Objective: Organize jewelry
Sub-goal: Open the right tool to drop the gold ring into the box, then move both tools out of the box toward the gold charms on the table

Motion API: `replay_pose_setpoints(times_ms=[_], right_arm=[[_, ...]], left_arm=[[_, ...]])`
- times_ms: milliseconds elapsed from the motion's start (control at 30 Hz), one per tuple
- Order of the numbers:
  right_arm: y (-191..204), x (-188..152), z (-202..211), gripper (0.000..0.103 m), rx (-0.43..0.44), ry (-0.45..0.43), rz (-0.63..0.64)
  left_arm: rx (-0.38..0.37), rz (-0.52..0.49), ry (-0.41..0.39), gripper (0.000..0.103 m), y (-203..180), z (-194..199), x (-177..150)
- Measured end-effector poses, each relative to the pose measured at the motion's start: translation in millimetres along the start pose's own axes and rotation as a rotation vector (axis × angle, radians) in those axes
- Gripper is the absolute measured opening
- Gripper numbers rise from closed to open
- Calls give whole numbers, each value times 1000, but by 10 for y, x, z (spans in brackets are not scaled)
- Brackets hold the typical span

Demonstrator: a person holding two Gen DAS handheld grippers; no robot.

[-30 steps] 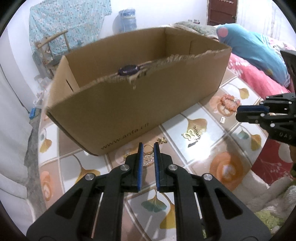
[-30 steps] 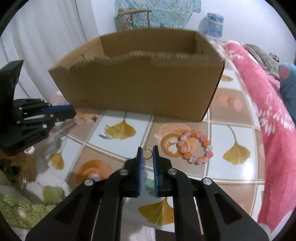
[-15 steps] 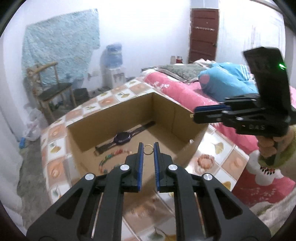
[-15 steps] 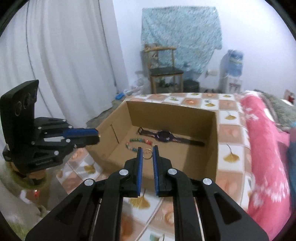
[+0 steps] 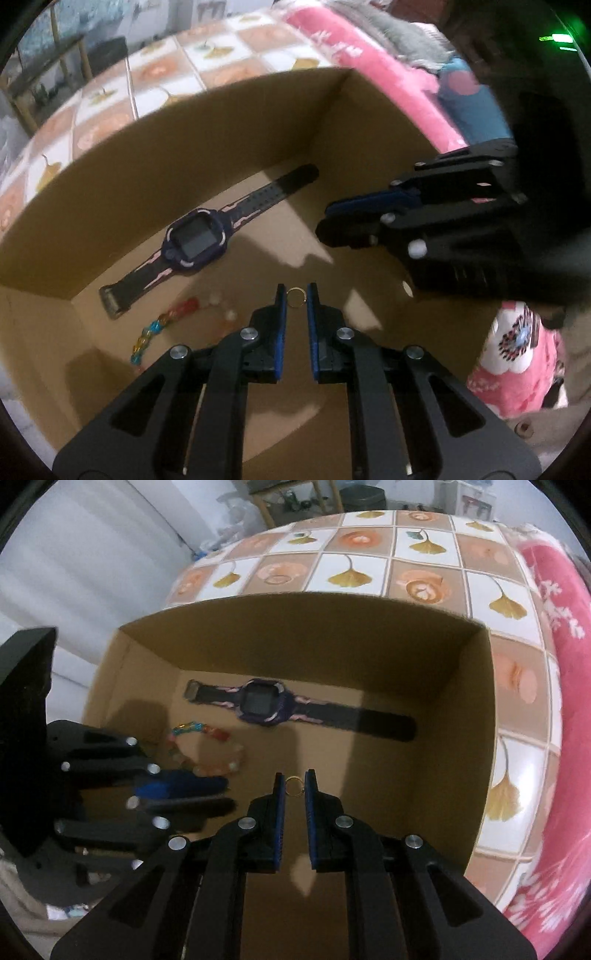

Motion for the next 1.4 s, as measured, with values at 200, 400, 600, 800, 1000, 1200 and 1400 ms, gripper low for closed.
replay_pose_setpoints(times_ms=[200,400,600,800,1000,1200,1400], right_arm=[[60,26,-99,11,-12,18,8],[55,61,-97,13,-35,-5,26],[42,96,18,25,-40,-52,15],[-4,110,397,26,-53,-154,-8],[-39,-61,1043,36,-37,-311,-34],[-51,-594,1701,52,38,-500,-69],[-28,-1317,1811,59,137,-580,-111]], left_arm=[[30,36,34,10,127,-161,120],[26,74,40,14,194,-168,127],[37,84,33,23,228,-125,112],[60,90,3,26,234,-18,90],[72,68,-103,38,150,437,36],[52,21,-260,59,-50,1122,-332],[25,10,-433,71,-275,1573,-1003]])
Point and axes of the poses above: each gripper's, at about its wrist camera, not at the fingertips, and z roughly against the way its jaws point, y to its left, x to its top, the point moved 5 cm from there along -z, roughly the way its jaws point, and after that the axes turned 8 degrees about -x, right-handed, at the moved point
